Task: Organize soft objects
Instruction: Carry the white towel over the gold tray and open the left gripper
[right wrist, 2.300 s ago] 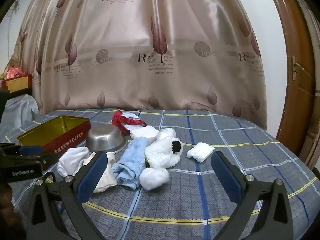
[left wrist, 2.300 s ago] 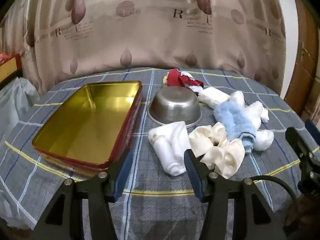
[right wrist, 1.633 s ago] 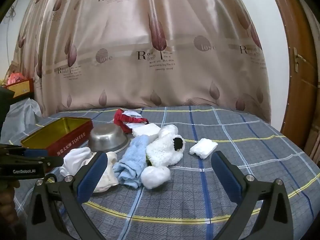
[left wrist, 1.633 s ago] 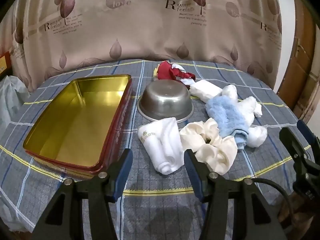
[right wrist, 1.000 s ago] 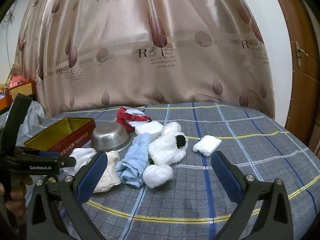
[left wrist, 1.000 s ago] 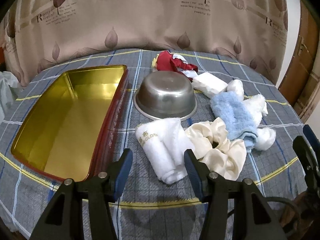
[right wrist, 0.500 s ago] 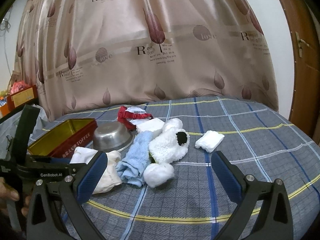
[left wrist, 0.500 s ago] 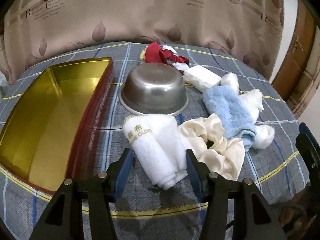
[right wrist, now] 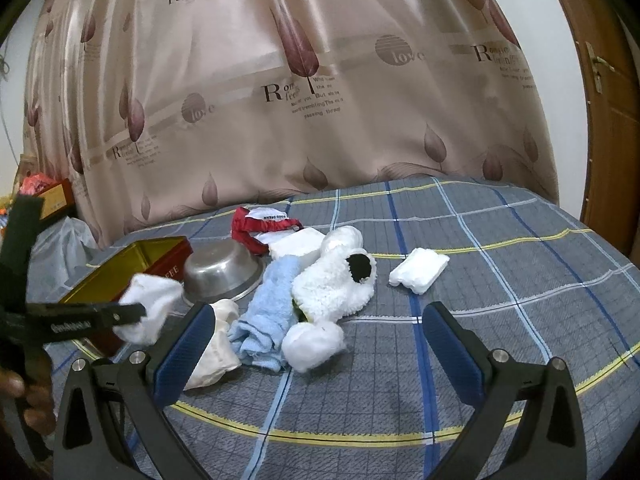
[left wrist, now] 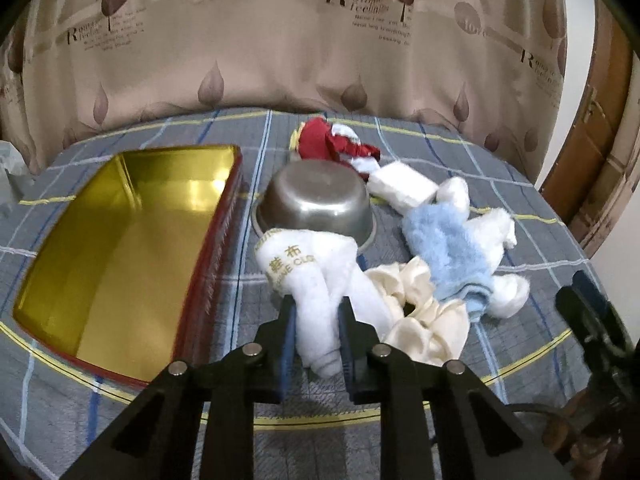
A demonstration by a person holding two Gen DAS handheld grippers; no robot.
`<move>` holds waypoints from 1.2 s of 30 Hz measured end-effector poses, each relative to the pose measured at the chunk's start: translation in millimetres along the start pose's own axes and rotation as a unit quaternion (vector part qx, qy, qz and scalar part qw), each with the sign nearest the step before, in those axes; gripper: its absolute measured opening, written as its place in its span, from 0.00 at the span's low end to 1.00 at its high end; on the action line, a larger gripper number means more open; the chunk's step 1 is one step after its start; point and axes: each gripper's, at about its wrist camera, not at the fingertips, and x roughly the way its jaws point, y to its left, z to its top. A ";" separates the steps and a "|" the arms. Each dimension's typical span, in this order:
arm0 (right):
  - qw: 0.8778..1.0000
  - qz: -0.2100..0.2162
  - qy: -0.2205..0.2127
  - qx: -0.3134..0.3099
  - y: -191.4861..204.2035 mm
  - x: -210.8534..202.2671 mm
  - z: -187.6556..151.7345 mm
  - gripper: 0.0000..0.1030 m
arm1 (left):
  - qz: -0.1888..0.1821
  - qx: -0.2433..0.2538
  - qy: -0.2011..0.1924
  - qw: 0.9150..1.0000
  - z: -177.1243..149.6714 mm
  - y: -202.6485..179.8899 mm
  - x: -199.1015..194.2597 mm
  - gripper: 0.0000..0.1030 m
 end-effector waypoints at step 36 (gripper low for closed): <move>0.997 -0.039 0.055 -0.044 15.7 18.7 -1.5 1.00 | 0.119 0.008 0.028 0.992 92.6 145.6 42.8 0.25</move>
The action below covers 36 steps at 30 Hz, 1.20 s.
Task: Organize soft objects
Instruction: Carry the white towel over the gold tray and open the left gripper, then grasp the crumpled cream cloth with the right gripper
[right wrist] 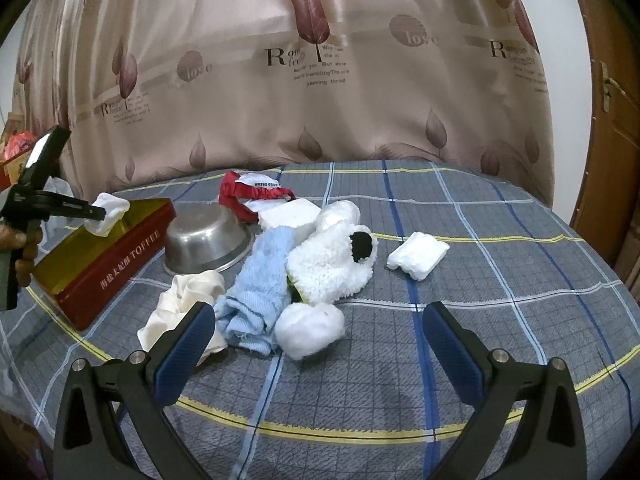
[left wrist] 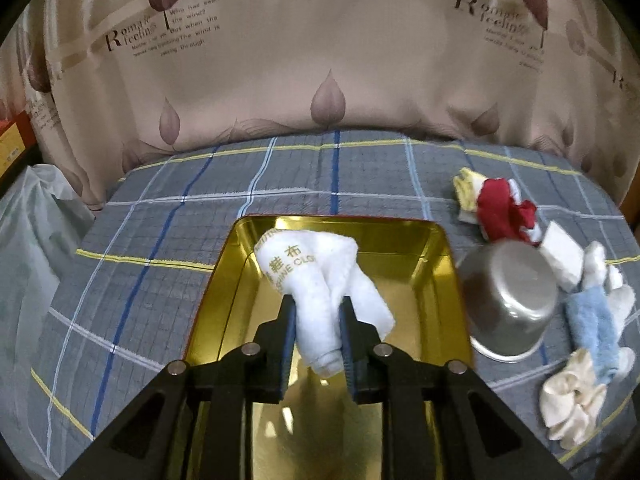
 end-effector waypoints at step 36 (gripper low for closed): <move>0.951 0.210 0.134 -0.181 102.5 24.1 27.7 0.91 | -0.014 -0.168 -0.006 0.986 -155.6 24.8 -153.7 0.41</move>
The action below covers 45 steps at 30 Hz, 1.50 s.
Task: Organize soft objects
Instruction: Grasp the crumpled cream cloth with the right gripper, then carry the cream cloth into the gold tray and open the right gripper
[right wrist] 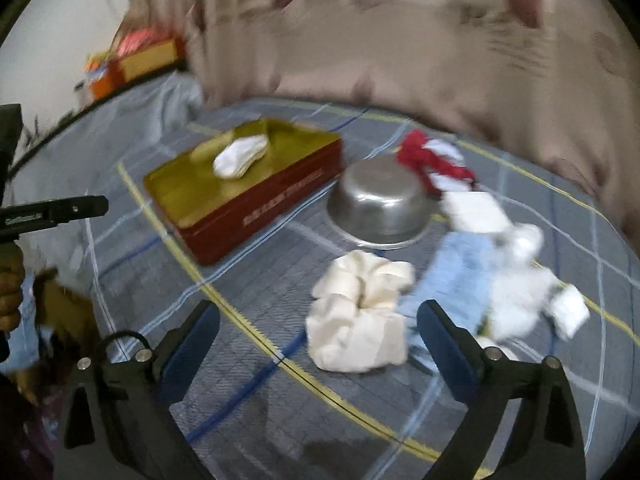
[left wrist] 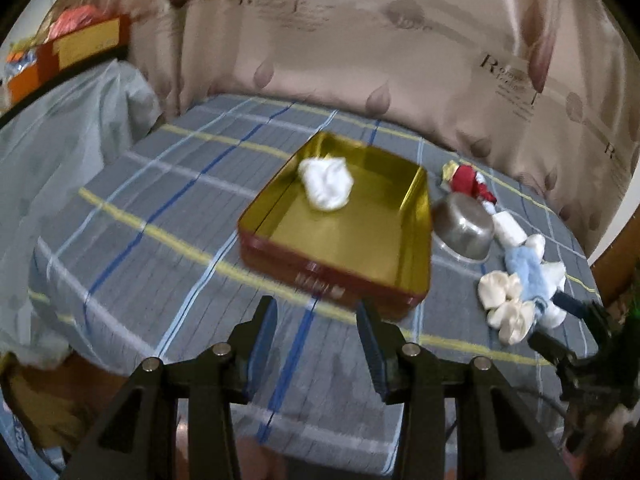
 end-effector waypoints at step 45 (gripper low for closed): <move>0.990 0.024 0.130 0.057 52.9 193.4 175.5 0.13 | 0.037 0.047 -0.025 0.998 -9.4 2.9 2.7 0.41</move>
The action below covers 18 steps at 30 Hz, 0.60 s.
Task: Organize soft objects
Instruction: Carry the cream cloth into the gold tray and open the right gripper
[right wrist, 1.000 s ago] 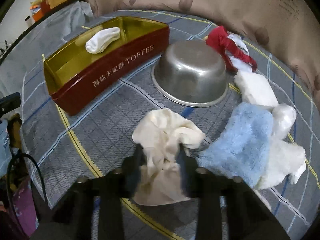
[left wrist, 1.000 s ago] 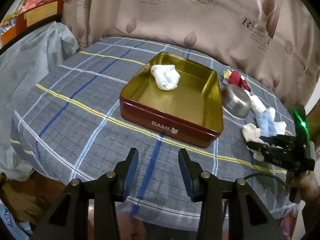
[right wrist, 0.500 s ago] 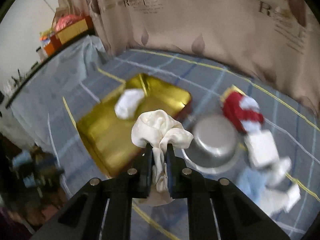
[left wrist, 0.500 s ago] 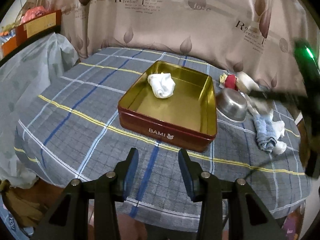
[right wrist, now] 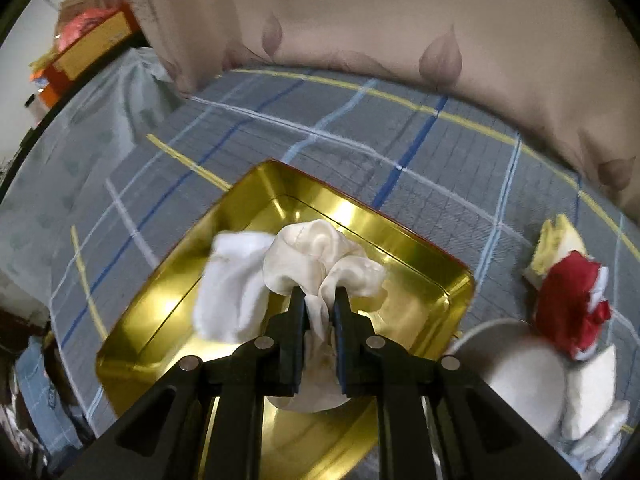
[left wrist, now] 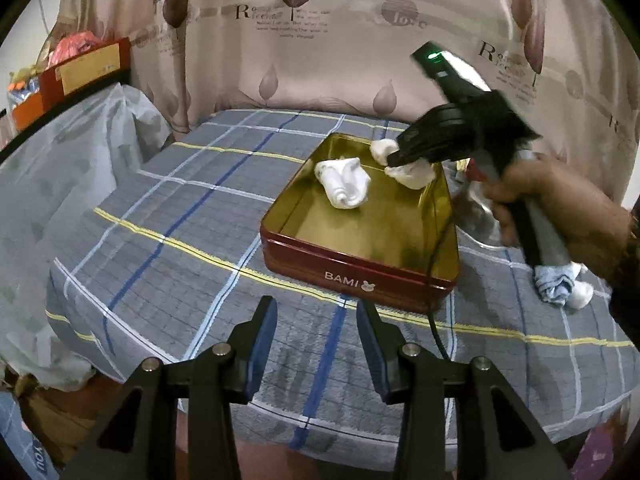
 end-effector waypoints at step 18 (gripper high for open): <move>0.983 -0.009 -0.179 0.040 -7.8 -89.6 -42.0 0.77 | 0.012 0.011 0.016 1.000 -3.9 -0.7 9.6 0.41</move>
